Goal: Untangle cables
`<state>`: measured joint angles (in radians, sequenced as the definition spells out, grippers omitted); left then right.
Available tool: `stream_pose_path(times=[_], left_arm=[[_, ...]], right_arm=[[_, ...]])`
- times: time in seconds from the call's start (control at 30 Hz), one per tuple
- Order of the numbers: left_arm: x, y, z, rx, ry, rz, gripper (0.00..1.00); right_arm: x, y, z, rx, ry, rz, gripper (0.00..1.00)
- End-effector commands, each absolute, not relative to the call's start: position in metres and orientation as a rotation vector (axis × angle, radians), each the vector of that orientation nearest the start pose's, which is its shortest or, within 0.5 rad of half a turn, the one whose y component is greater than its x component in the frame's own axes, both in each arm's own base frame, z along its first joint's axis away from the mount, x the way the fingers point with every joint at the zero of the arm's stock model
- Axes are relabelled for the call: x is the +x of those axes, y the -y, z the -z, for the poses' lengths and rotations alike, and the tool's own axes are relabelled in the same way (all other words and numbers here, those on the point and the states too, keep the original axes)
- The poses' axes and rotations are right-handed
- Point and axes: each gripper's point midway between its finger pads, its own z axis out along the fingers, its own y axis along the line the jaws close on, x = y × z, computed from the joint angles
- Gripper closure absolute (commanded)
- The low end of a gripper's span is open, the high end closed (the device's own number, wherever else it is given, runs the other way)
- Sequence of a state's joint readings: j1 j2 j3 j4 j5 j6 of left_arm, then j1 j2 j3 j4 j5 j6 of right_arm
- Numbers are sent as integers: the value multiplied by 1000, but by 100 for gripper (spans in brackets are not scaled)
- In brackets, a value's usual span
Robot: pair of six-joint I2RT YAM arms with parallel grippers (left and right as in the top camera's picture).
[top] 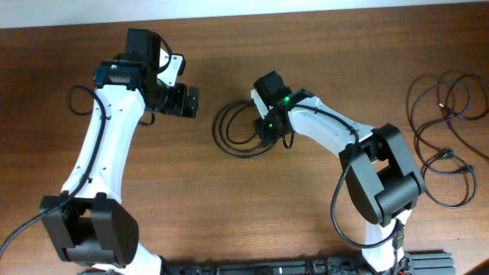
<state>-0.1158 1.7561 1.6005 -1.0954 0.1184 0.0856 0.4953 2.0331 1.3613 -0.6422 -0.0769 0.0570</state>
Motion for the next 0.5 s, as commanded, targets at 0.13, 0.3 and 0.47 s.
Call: stream_pose_path(times=[0.13,0.3,0.47], left_arm=[[393,65,-162,291,-2804,171,1],[393,65,-162,291,-2804,171,1],[393,65,-162,291,-2804,171,1]], right_arm=[[373,-200,0,-399,-2909,-94,67],[367,-199,2,-372,-2938,-97,77],[361,-200,-5,-374,-2975,-134,96]])
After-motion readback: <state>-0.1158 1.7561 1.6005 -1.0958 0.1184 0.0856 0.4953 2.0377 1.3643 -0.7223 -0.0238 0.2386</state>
